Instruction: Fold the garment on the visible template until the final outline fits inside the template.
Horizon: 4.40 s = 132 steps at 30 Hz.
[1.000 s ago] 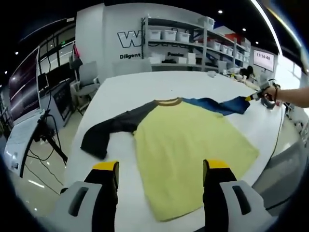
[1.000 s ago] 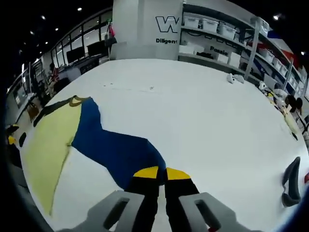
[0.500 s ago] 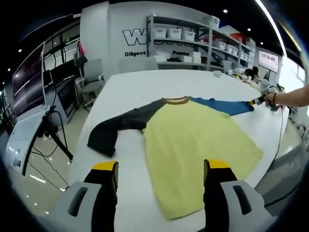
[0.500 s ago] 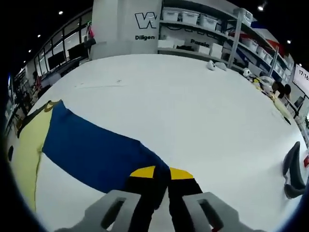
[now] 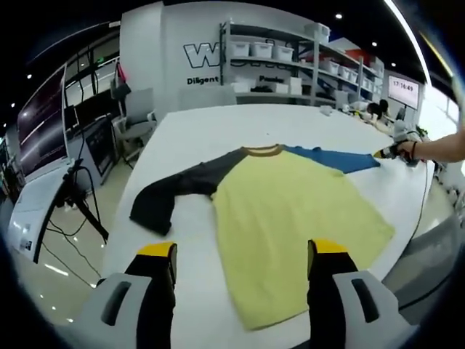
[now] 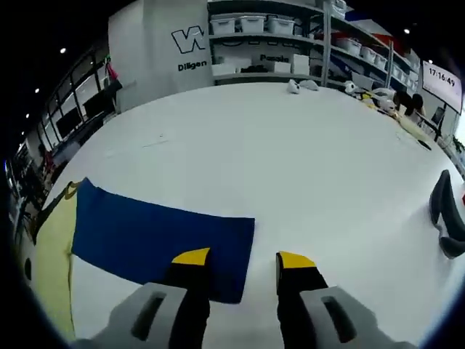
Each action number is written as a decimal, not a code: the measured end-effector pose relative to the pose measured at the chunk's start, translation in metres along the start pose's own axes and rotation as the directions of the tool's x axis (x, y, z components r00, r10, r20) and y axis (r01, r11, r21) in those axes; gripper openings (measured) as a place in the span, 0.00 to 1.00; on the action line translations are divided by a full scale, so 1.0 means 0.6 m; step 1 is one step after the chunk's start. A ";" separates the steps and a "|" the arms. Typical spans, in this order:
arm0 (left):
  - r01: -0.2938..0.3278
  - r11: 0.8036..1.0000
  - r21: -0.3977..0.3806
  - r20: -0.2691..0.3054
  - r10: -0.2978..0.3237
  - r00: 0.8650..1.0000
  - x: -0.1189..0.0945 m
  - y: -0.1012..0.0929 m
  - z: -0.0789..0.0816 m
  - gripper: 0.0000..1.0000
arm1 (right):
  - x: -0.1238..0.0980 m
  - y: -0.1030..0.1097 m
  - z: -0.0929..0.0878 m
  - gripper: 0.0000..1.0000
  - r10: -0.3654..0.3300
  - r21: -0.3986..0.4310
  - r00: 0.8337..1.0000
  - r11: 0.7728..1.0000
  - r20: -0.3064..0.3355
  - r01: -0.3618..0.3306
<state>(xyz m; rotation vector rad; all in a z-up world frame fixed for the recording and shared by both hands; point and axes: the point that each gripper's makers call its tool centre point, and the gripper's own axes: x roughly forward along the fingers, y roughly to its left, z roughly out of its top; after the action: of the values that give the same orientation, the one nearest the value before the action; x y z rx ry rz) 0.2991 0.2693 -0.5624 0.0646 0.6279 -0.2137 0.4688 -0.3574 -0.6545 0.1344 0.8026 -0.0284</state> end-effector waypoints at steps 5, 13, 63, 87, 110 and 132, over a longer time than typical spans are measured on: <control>-0.001 1.000 0.004 0.013 0.001 1.000 0.000 -0.001 0.005 0.85 | 0.002 0.003 -0.008 0.31 -0.010 -0.034 1.000 0.999 -0.010 0.010; 0.019 0.999 0.028 0.038 -0.020 0.999 -0.006 -0.007 0.014 0.99 | 0.004 -0.004 -0.025 0.14 -0.080 -0.004 0.996 0.997 -0.045 0.079; 0.178 0.983 0.050 -0.013 -0.177 0.984 -0.039 -0.050 -0.032 0.99 | -0.071 0.465 0.095 0.00 0.340 -0.065 0.939 0.939 0.052 -0.337; 0.183 0.982 0.042 0.006 -0.184 0.983 -0.058 -0.020 -0.028 0.99 | -0.064 0.756 0.070 0.00 0.541 -0.139 0.841 0.831 -0.025 -0.539; 0.172 0.985 0.013 0.017 -0.172 0.985 -0.071 -0.007 -0.034 0.99 | -0.052 0.917 0.021 0.00 0.586 -0.227 0.800 0.768 -0.129 -0.599; 0.169 0.985 -0.023 0.032 -0.168 0.985 -0.075 0.004 -0.040 0.99 | 0.016 0.980 -0.096 0.00 0.558 -0.273 0.782 0.735 -0.278 -0.621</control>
<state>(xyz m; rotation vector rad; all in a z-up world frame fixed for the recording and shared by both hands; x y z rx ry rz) 0.2499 0.2825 -0.5553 -0.0166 0.6069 -0.3696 0.4794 0.2328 -0.6367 0.0481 0.9018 0.7511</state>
